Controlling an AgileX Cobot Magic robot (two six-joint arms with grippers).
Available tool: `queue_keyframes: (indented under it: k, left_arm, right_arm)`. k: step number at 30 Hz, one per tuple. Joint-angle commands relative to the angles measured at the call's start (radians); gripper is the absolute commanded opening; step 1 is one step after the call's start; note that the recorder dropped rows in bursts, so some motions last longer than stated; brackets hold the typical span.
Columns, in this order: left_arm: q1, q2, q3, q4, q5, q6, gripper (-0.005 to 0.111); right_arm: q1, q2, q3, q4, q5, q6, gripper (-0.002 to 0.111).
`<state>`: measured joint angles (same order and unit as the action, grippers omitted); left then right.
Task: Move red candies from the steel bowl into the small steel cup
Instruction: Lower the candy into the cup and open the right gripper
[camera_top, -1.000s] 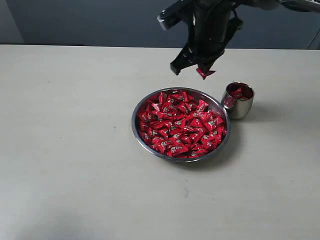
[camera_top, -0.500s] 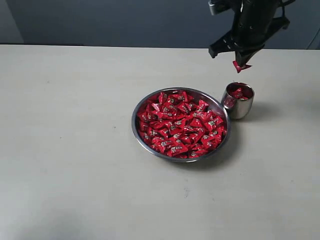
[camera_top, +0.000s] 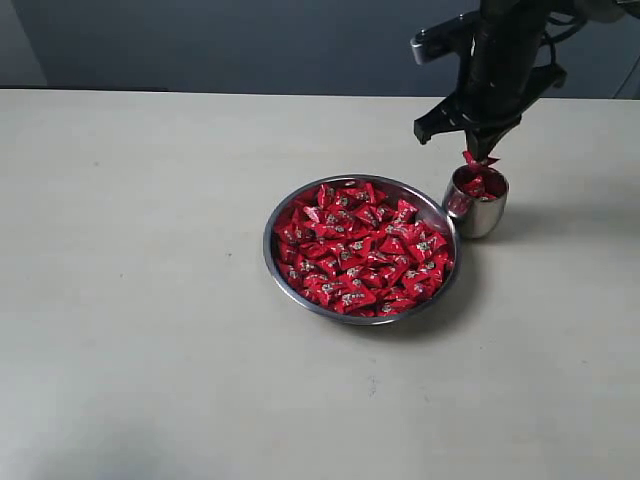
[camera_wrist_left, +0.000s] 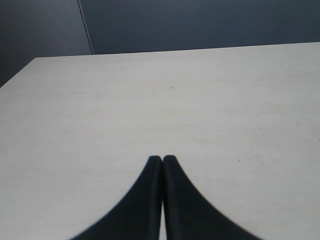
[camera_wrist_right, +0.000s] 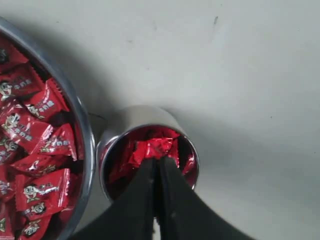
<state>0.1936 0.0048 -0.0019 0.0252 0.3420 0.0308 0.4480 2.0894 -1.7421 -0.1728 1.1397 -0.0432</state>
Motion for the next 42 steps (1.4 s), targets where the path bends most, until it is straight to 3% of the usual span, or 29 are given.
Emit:
queue_keyframes:
  k: [1,16,42]
  left_arm:
    - [-0.007,-0.005,0.002,0.002,-0.008,-0.001,0.000]
    - [-0.007,-0.005,0.002,0.002,-0.008,-0.001,0.000]
    - [-0.007,-0.005,0.002,0.002,-0.008,-0.001,0.000]
  right_arm:
    - [-0.005,0.000,0.005,-0.008,0.011,-0.008,-0.001]
    - [-0.005,0.000,0.003,-0.084,0.058,0.126,-0.001]
    - [-0.005,0.032,0.003,-0.089,0.074,0.148,-0.001]
